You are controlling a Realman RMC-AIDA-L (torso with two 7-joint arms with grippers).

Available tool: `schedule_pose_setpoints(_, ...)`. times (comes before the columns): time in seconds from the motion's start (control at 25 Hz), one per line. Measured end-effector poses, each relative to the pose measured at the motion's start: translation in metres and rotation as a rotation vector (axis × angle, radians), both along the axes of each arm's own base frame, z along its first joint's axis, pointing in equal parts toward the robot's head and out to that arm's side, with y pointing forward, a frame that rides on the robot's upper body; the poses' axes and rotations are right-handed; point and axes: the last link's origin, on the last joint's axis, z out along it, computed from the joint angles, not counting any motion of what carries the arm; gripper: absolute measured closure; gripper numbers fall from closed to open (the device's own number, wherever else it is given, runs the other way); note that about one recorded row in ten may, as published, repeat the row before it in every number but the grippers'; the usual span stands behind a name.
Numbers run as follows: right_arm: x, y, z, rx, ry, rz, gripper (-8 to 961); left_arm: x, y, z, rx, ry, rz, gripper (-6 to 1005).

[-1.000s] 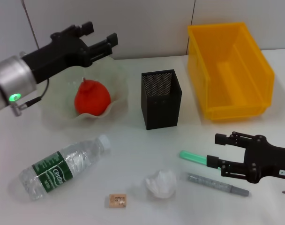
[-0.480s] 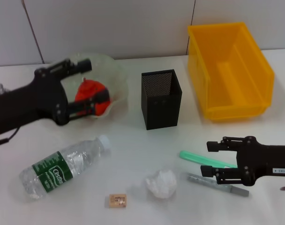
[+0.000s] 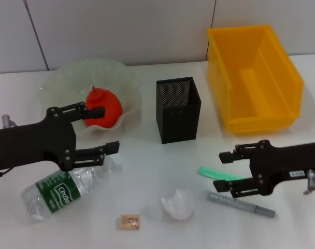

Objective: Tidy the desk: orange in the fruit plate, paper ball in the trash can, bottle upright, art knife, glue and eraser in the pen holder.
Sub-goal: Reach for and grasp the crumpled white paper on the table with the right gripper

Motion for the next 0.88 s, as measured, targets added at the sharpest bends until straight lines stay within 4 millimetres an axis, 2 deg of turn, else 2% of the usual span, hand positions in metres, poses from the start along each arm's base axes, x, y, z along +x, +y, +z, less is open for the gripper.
schedule_pose_setpoints(0.2, -0.012, 0.013, -0.008, -0.051, -0.077, 0.021, 215, -0.011, -0.001, 0.002, 0.007, 0.029, 0.031, 195)
schedule_pose_setpoints(0.36, -0.024, 0.023, -0.030, -0.089, -0.187, 0.054, 215, -0.017, -0.003, 0.003, -0.001, 0.042, 0.047, 195)
schedule_pose_setpoints(0.56, -0.038, 0.027, -0.040, -0.127, -0.231, 0.076, 215, -0.027, -0.006, 0.005, 0.003, 0.059, 0.078, 195)
schedule_pose_setpoints(0.72, -0.058, 0.035, -0.048, -0.167, -0.367, 0.083, 216, -0.031, -0.009, 0.003, 0.005, 0.061, 0.090, 195)
schedule_pose_setpoints(0.88, -0.069, 0.034, -0.054, -0.181, -0.441, 0.102, 216, -0.032, -0.011, 0.002, 0.000, 0.063, 0.093, 195)
